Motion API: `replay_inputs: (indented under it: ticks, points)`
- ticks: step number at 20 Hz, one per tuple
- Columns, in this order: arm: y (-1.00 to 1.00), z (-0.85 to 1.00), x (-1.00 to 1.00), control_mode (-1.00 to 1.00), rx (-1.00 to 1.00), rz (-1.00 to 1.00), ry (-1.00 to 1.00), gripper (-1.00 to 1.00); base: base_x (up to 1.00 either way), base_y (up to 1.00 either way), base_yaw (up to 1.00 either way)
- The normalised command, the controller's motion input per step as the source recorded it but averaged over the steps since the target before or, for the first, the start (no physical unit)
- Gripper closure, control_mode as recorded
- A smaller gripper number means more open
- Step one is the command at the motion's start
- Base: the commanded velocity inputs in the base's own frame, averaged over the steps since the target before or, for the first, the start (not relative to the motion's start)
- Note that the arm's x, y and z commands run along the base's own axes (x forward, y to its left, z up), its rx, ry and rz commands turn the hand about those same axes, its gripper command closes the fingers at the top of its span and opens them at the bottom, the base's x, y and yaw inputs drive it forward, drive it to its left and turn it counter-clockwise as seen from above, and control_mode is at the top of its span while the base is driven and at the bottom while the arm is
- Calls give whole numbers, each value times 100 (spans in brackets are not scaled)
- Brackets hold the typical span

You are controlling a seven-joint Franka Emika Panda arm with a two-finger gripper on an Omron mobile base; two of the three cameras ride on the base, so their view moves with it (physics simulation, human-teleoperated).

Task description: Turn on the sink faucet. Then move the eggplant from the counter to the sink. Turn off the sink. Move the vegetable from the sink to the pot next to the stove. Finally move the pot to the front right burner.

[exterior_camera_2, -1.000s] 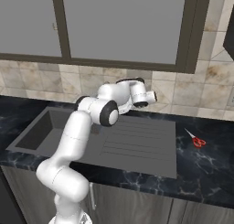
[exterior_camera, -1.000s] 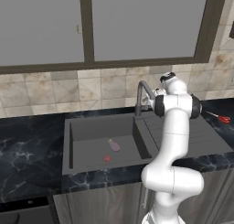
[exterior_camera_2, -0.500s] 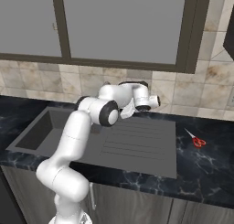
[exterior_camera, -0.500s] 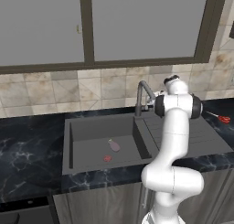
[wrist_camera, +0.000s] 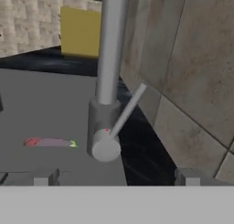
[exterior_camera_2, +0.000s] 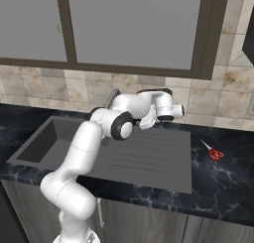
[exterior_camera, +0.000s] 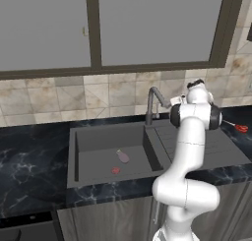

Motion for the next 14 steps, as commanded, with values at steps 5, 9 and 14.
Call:
replay_inputs:
  ticks: [5,9,14]
  points:
    - [2,39,-83,-100,0,0,-7,-100,0,0,0]
    - [8,33,-86,-100,0,0,-2,-100,0,0,0]
    - [16,30,-86,-100,0,0,-1,-100,0,0,0]
